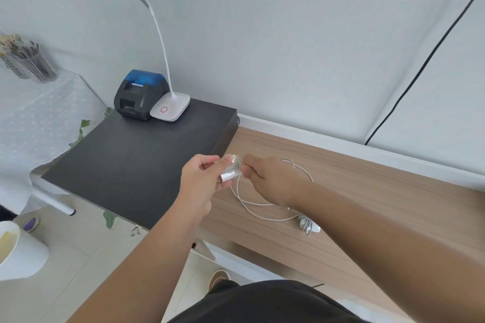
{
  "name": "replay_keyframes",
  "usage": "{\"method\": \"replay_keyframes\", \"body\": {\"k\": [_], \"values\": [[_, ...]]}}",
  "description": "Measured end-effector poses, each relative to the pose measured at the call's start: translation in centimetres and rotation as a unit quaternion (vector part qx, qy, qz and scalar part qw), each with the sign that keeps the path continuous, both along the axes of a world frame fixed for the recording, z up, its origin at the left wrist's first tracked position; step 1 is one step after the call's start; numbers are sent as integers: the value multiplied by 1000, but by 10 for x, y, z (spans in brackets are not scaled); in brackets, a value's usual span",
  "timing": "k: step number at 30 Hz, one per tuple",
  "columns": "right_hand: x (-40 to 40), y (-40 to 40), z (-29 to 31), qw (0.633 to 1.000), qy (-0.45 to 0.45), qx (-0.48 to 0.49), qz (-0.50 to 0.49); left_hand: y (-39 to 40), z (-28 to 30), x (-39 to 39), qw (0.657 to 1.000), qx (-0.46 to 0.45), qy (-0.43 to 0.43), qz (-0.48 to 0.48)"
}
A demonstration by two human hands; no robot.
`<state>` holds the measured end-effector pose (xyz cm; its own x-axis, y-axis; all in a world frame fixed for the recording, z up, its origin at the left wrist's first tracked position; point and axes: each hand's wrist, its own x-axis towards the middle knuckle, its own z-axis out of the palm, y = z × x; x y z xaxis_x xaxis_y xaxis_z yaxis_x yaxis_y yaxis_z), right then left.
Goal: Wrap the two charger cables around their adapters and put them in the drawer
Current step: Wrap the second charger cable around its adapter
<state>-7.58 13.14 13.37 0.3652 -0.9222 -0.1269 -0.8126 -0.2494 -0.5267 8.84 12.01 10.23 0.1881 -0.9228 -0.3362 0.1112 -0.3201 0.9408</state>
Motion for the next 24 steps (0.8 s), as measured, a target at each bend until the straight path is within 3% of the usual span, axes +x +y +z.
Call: {"method": "replay_keyframes", "body": {"k": [7, 13, 16, 20, 24], "values": [[-20, -16, 4, 991, -113, -13, -73, 2, 6, 2, 990, 15, 121, -69], [-35, -22, 1, 992, -99, 36, -74, 11, 11, -1, 972, -11, 223, -70], [-30, -16, -3, 975, -184, 112, -61, 11, 13, -4, 976, -39, 210, -44], [-19, -3, 1, 919, -346, 170, -84, 13, 10, -5, 985, -93, 143, -11], [-10, 0, 5, 925, -333, 146, -107, 17, 7, -8, 990, -116, 85, -3]]}}
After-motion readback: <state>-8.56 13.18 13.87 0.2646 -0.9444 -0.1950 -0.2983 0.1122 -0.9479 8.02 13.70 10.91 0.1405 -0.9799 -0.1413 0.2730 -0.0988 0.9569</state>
